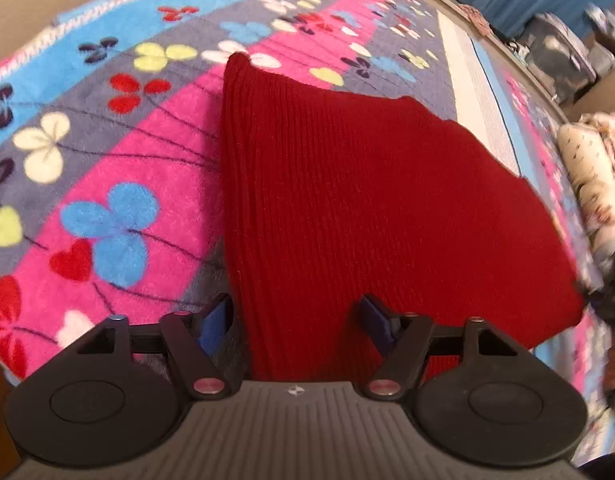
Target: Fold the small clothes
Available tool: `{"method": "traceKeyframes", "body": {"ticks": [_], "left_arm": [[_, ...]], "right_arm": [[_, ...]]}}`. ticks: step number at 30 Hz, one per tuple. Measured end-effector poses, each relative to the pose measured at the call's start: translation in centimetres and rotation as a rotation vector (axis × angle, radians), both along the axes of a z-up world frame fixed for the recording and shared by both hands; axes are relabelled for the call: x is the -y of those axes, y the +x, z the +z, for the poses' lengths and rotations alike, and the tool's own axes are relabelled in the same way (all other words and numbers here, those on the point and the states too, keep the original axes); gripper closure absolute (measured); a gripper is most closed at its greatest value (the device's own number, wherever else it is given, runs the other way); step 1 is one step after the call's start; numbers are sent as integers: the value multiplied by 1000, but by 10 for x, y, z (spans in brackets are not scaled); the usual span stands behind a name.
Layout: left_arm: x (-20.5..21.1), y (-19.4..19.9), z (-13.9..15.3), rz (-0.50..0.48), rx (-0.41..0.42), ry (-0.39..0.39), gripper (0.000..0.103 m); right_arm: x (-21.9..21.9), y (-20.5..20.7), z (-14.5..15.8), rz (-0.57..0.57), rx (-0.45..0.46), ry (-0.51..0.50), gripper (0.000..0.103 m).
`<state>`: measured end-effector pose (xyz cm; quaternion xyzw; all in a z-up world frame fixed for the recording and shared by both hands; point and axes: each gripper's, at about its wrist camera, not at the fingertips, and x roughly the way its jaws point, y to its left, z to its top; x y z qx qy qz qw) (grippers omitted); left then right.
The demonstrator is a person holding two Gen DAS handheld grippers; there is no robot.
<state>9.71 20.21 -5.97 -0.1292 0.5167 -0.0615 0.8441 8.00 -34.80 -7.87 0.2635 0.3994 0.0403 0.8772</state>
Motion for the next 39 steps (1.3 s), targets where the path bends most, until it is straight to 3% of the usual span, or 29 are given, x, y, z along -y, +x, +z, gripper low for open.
{"method": "traceKeyframes", "body": {"ticks": [2,4,9,11,13,15,16,17,20,22,23,24,26,28,30,31,39], "left_arm": [[6,-8,8,-36,63,25,81],[3,-15,16,-34,118,39,88],[-9,-39,36,-14,219,-56,89],[-7,-44,28,-31,171,-32,88],[-6,-37,18,-33,102,12,86],[-12,-33,9,-18,45,19,73],[-18,-32,7,-6,40,12,64],[-22,-32,8,9,47,-5,62],[-30,-36,13,24,79,-49,52],[-29,-34,10,19,64,-50,47],[-26,-32,7,10,42,-35,47],[-23,-29,2,2,18,-14,47],[-17,-26,-7,-12,-31,27,47],[-14,-25,-9,-20,-36,46,47],[-14,-25,-9,-13,-33,45,44],[-15,-26,-9,-8,-32,44,41],[-23,-24,-4,43,-2,22,26]], "right_arm": [[5,-11,12,-27,38,17,92],[9,-22,23,-60,55,34,92],[19,-67,46,-158,37,64,93],[21,-81,43,-169,34,43,93],[23,-76,25,-168,-41,46,92],[20,-70,8,-144,-102,7,88],[19,-69,4,-158,-118,-26,88],[17,-70,4,-178,-118,-52,85],[8,-73,19,-169,-20,-130,85],[1,-77,30,-138,65,-169,73],[-5,-78,34,-116,105,-194,59],[-11,-78,36,-89,133,-222,52],[-21,-70,30,-20,124,-244,52],[-31,-57,9,60,12,-259,52],[-43,-48,-14,101,-120,-392,47],[-46,-46,-17,103,-133,-423,46],[-52,-48,8,79,-5,-514,47]]}}
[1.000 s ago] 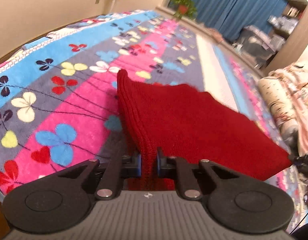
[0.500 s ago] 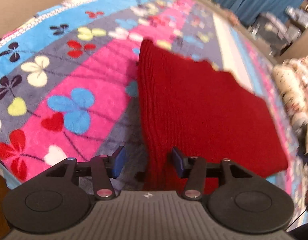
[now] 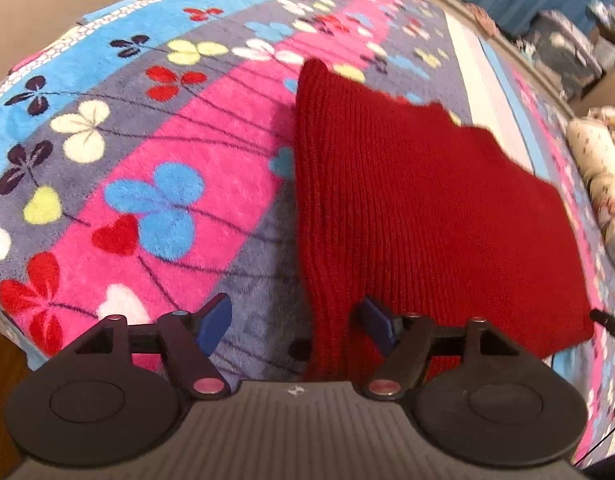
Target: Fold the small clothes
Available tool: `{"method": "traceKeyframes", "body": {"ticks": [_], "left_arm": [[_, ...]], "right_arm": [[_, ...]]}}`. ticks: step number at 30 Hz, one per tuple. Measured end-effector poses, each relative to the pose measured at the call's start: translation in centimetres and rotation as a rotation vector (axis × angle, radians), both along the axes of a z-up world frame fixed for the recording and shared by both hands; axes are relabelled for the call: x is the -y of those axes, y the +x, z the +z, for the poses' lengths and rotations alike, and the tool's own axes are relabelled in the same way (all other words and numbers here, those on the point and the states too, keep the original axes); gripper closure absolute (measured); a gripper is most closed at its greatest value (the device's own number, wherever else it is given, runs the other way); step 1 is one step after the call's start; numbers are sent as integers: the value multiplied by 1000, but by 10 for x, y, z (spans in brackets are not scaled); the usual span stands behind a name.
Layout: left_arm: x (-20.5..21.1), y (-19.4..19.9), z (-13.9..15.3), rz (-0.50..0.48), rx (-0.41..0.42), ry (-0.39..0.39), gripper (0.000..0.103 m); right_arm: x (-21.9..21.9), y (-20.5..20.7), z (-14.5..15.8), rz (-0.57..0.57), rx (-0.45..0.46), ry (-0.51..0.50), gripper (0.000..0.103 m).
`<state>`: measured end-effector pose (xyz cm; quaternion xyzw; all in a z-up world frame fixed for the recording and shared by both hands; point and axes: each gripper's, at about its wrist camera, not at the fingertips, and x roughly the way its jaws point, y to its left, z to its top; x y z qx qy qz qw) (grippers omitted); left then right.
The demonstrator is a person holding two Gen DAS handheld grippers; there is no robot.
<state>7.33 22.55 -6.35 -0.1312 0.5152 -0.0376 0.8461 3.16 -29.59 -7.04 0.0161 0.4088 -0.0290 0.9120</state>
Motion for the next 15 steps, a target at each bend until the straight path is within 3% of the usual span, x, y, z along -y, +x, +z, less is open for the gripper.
{"method": "traceKeyframes", "body": {"ticks": [7,15], "left_arm": [[-5,8,7,75,29,-12,22],[-1,-1,2,60,8,12,20]], "right_arm": [[7,-8,14,-28,101,-10,47],[15,-11,18,-61,112,18,47]]}}
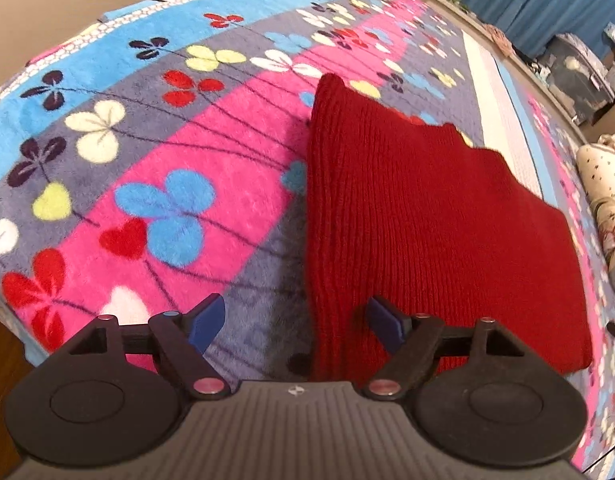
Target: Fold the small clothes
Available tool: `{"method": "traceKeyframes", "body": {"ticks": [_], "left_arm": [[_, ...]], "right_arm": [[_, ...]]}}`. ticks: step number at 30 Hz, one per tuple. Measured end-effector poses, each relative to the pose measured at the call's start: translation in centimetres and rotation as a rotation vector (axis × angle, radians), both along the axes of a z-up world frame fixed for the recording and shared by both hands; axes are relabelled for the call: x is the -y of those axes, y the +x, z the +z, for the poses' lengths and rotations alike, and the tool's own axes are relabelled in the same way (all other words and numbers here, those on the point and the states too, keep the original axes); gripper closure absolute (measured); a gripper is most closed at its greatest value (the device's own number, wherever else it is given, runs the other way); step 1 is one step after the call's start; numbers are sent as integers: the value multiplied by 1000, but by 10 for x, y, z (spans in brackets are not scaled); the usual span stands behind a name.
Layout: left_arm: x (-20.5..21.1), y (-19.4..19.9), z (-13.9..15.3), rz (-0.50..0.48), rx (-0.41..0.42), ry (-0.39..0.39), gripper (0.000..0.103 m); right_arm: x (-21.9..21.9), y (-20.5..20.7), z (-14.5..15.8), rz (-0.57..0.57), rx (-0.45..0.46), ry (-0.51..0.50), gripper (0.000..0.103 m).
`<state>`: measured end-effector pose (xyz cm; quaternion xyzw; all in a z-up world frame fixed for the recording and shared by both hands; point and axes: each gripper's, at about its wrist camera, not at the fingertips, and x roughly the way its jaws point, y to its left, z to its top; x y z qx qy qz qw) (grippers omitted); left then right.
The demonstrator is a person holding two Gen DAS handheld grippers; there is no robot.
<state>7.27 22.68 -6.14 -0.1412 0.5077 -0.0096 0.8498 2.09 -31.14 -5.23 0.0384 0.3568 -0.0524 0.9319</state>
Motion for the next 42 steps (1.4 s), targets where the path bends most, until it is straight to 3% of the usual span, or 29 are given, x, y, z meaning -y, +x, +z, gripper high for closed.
{"method": "traceKeyframes", "body": {"ticks": [4,8,13,18,22,25,27,28,32,36,39,42], "left_arm": [[8,-31,8,134,80,122,20],[47,-71,14,262,187,270,19],[85,-94,10,362,224,271,19],[102,-108,-1,489,210,163,19],[112,-106,-15,489,217,69,18],[105,-99,-25,554,216,-19,18],[102,-93,-27,573,246,-44,17],[100,-88,-28,570,257,-53,12],[84,-74,-42,623,214,-137,8],[78,-62,-38,655,237,-131,7],[71,-50,-31,708,222,-132,17],[74,-42,-10,693,240,-45,58]], "right_arm": [[-1,0,7,-2,14,22,47],[-2,1,17,1,34,46,47],[-1,3,24,11,44,79,47],[0,6,30,12,49,113,47],[-2,7,36,29,68,120,47],[3,8,41,25,84,109,47],[10,9,43,5,89,121,46],[13,10,44,-4,90,131,46],[25,12,46,-37,91,159,46],[30,14,46,-55,87,180,46],[31,17,46,-57,85,185,46],[33,19,46,-63,83,189,46]]}}
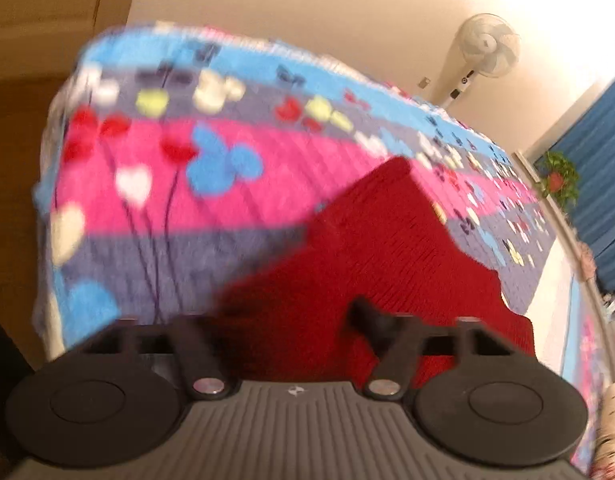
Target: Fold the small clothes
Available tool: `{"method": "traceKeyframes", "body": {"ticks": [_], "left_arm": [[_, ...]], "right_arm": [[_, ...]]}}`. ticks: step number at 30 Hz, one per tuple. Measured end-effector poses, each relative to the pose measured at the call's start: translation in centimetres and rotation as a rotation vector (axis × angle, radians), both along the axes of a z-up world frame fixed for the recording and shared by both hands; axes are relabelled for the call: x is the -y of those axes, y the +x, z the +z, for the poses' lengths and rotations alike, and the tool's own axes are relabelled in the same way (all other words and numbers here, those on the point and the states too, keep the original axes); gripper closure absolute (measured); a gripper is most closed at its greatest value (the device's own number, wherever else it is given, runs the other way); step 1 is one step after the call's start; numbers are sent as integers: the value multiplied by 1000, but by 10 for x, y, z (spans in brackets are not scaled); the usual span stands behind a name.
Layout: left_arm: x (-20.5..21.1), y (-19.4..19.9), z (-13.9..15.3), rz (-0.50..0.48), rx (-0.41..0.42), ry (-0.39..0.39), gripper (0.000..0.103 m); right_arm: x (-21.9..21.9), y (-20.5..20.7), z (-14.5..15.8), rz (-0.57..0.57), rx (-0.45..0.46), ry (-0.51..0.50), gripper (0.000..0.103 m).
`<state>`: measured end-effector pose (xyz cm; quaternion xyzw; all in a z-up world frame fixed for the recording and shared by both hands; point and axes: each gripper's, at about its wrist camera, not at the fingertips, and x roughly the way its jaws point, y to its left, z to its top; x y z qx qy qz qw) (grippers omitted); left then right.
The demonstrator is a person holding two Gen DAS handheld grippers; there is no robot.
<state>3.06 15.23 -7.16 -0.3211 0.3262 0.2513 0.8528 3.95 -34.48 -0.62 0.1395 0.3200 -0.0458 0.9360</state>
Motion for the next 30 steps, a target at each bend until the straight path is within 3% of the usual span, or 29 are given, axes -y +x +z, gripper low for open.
{"method": "traceKeyframes", "body": {"ticks": [1,3,7,11,19,26,28,30], "left_arm": [[6,1,10,-23,12,52,65],[15,2,18,-52,27,81,65],[3,-3,-1,6,-37,-67,39],[1,-16,-2,-15,-34,-88,27],[5,-57,-10,21,-55,-235,20],[-1,-35,-24,0,62,-279,23],[-3,-24,-28,-1,49,-301,33],[1,-13,-22,-33,21,-258,49]], "right_arm": [[1,2,0,-3,-1,2,46],[4,4,0,-13,-6,7,46],[8,7,-1,-25,-10,22,46],[10,7,-3,-29,-21,34,46],[10,9,-5,-25,-38,37,46],[7,9,-4,-24,-40,33,46],[9,9,-5,-32,-42,33,46],[12,9,-5,-44,-47,36,46]]}}
